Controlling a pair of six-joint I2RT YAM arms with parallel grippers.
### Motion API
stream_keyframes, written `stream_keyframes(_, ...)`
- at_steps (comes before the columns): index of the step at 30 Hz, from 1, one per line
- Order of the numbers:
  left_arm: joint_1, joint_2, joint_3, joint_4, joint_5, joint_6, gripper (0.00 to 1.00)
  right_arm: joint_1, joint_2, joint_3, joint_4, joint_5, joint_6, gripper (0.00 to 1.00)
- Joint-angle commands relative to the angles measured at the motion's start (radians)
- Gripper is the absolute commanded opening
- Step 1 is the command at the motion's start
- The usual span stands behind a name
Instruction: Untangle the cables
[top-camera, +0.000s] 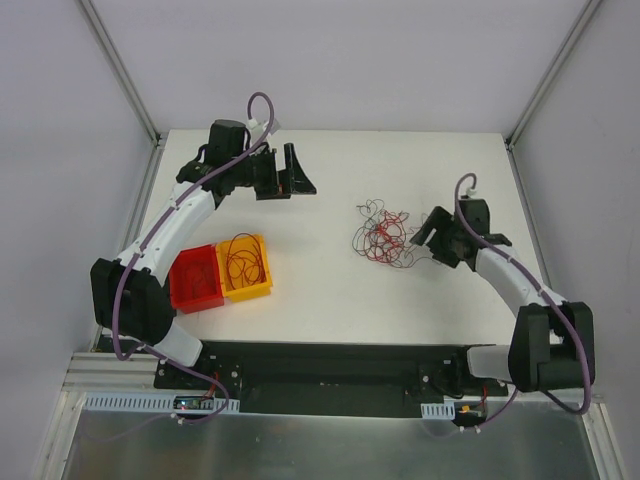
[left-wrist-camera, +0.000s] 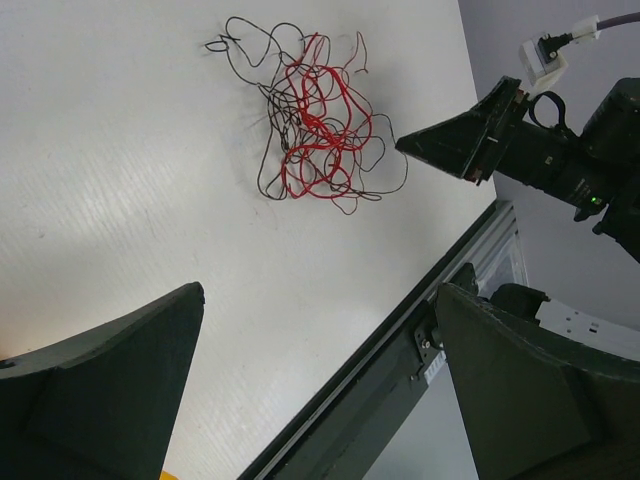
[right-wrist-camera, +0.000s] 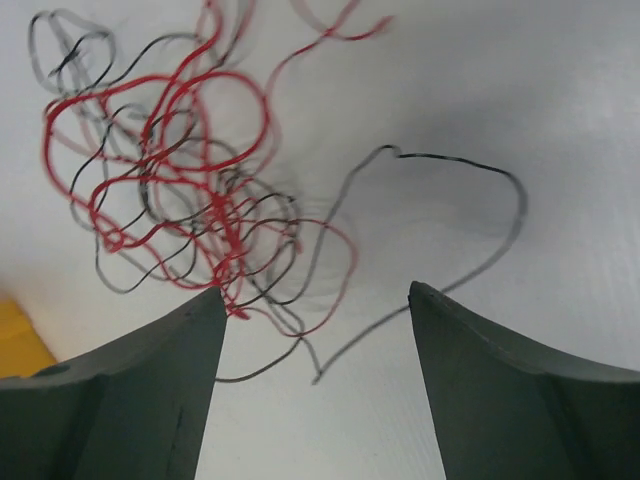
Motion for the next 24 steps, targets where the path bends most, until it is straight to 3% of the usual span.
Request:
stream_keyframes(1, -0.016, -0.011, 0.001, 0.016, 0.042, 0.003, 0.99, -0.107, -0.127, -0.104, 0.074, 0.070, 0.156, 0.82)
stream_keyframes(5, -0.016, -0.019, 0.002, 0.016, 0.036, 0.006, 0.99, -0.135, -0.097, -0.165, 0.154, -0.055, 0.238, 0.86)
stream_keyframes(11, -0.016, -0.003, 0.010, 0.019, 0.091, -0.015, 0.99, -0.128, 0.020, -0.219, 0.427, -0.251, 0.470, 0.72)
stream_keyframes(12, -0.018, -0.006, 0.008, 0.021, 0.089, -0.014, 0.99, -0.128, 0.031, -0.222, 0.455, -0.241, 0.487, 0.67)
stream_keyframes(16, -0.016, -0.019, 0.005, 0.021, 0.071, -0.003, 0.99, -0.128, 0.031, -0.160, 0.469, -0.211, 0.440, 0.22)
stream_keyframes(18, -0.016, -0.020, 0.004, 0.022, 0.066, 0.002, 0.99, -0.133, 0.012, -0.081, 0.412, -0.174, 0.394, 0.05)
stream_keyframes(19, -0.016, -0.019, 0.004, 0.022, 0.065, 0.000, 0.99, -0.136, 0.003, -0.001, 0.339, -0.150, 0.366, 0.00)
stream_keyframes(24, -0.015, -0.011, 0.008, 0.022, 0.084, -0.011, 0.99, -0.159, -0.025, 0.364, 0.106, -0.079, 0.253, 0.00)
